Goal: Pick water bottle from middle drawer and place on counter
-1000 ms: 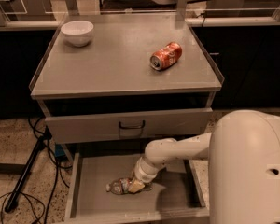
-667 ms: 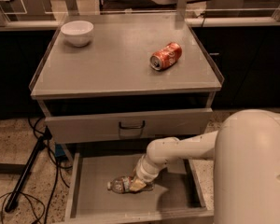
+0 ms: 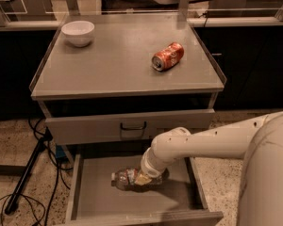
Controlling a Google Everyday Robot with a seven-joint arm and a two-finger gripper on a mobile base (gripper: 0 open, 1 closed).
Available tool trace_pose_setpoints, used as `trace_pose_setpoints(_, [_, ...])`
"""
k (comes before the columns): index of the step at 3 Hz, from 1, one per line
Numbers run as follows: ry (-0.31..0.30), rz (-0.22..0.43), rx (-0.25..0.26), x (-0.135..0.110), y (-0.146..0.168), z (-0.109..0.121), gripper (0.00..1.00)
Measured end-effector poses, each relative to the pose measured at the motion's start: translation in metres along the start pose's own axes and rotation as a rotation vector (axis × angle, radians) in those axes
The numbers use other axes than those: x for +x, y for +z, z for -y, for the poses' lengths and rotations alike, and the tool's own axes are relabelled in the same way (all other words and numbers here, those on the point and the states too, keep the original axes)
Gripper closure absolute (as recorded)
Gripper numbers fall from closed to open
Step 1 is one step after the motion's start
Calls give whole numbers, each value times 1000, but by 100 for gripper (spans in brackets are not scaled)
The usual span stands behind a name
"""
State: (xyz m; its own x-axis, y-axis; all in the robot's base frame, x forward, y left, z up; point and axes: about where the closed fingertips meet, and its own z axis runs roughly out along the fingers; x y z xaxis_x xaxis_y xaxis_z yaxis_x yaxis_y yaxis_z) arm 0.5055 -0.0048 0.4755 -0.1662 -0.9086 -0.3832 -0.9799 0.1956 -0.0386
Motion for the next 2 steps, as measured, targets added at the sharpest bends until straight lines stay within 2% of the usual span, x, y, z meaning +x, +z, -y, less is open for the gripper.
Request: trace_pose_setpoints(2, [9, -23, 11, -1, -10, 3, 100])
